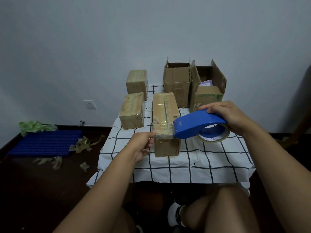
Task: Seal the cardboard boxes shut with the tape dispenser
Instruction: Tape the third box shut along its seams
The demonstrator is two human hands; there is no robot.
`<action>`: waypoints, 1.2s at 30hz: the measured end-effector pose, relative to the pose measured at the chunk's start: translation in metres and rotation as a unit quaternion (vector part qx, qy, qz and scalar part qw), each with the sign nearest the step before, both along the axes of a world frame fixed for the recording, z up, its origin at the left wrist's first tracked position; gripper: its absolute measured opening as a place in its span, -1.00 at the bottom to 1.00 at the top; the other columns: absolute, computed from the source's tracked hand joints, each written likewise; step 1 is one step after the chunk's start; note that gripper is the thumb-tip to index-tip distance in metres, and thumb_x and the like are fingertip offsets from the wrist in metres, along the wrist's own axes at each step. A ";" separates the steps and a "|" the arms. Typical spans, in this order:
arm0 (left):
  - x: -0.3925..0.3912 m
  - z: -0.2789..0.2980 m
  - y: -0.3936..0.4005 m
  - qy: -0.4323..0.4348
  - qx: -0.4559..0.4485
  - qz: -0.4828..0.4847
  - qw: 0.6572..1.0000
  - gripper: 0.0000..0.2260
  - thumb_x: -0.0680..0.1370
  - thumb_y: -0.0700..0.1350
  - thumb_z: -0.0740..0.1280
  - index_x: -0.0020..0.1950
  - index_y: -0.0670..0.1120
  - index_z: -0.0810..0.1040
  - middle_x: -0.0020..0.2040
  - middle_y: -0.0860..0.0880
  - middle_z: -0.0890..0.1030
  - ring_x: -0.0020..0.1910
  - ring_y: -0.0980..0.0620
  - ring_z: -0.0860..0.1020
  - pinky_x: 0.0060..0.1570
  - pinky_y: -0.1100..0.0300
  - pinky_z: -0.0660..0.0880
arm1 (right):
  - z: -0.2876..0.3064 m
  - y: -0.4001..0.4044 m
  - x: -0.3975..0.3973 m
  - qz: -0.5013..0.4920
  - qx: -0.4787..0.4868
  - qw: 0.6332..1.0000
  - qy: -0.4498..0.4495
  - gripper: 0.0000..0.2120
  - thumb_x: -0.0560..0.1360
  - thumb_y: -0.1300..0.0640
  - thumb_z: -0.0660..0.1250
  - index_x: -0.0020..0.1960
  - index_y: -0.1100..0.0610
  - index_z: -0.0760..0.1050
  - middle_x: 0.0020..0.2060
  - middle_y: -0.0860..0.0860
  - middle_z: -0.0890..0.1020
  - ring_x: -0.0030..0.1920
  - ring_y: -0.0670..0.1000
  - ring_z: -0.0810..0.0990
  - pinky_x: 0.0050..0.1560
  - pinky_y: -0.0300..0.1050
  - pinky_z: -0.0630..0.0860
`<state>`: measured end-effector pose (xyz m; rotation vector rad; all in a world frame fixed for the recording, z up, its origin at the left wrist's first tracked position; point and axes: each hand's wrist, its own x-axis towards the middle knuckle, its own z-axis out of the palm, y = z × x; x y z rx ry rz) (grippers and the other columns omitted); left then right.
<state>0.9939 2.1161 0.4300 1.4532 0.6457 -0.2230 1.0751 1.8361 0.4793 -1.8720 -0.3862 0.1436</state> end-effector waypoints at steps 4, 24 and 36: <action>0.000 -0.005 -0.004 0.001 -0.078 0.024 0.997 -0.85 0.57 -0.04 0.35 0.07 -0.09 0.53 -0.28 0.00 0.42 -0.34 0.08 0.36 -0.32 0.20 0.29 | -0.005 0.001 -0.002 -0.018 0.016 1.000 0.015 -0.65 0.59 0.24 0.22 -0.08 -0.04 0.73 -0.07 -0.08 0.71 -0.02 0.00 0.59 -0.02 -0.15 0.48; -0.009 -0.045 -0.045 -0.408 0.697 -0.088 0.583 -0.80 0.51 -0.02 0.43 0.08 -0.06 0.62 -0.14 -0.02 0.51 -0.18 -0.02 0.46 -0.21 0.15 0.32 | -0.018 -0.007 -0.004 -0.020 0.043 0.999 0.021 -0.66 0.58 0.22 0.22 -0.09 -0.07 0.73 -0.15 -0.13 0.72 -0.09 -0.06 0.59 -0.12 -0.26 0.51; -0.006 -0.043 -0.047 -0.366 0.732 -0.120 0.562 -0.60 0.41 -0.14 0.51 0.22 0.01 0.55 -0.11 -0.06 0.48 -0.15 -0.07 0.45 -0.17 0.09 0.36 | 0.008 -0.039 -0.002 0.016 -0.084 0.995 -0.044 -0.75 0.51 0.02 0.27 -0.03 -0.12 0.73 -0.08 -0.22 0.69 -0.08 -0.15 0.60 -0.08 -0.25 0.47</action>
